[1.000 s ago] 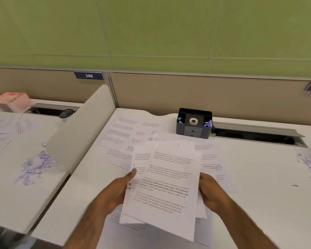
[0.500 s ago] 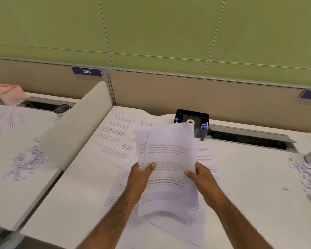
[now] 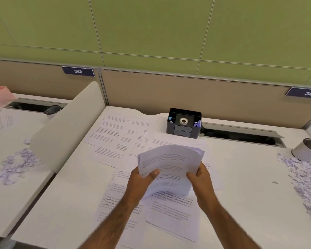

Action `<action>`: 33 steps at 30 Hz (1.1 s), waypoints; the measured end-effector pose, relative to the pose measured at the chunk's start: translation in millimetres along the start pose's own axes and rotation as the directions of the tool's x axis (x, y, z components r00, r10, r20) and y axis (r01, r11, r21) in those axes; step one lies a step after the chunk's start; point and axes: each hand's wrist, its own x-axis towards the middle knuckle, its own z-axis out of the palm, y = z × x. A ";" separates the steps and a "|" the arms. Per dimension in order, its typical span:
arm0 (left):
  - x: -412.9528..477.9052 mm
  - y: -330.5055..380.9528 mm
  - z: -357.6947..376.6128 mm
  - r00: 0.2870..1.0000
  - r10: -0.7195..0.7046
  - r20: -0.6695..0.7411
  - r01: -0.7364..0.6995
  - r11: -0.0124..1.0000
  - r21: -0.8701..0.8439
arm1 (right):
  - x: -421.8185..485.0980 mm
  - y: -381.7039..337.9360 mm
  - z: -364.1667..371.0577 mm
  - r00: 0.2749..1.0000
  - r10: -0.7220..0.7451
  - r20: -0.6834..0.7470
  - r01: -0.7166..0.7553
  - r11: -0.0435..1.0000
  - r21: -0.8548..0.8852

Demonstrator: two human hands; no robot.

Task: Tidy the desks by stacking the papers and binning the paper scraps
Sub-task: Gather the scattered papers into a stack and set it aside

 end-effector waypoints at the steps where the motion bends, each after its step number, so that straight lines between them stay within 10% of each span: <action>1: 1.1 -0.9 0.5 1.000 -0.002 -0.003 0.002 1.000 0.001 | -1.1 0.0 -0.2 1.000 -0.016 -0.007 0.016 1.000 0.007; 23: 2.9 -30.2 -37.3 0.987 -0.092 -0.132 0.092 0.996 -0.011 | 9.6 44.7 -22.3 0.983 -0.023 -0.181 -0.023 0.969 -0.245; 28: 4.7 -15.5 -68.0 0.983 -0.092 -0.157 0.083 0.995 -0.063 | 46.5 63.2 -81.6 0.880 0.067 -0.470 -0.338 0.784 -0.521; 33: 2.5 -11.5 -75.9 0.985 -0.084 -0.148 0.068 0.991 -0.113 | 59.6 75.9 -90.5 0.897 0.169 -0.409 -0.411 0.662 -0.627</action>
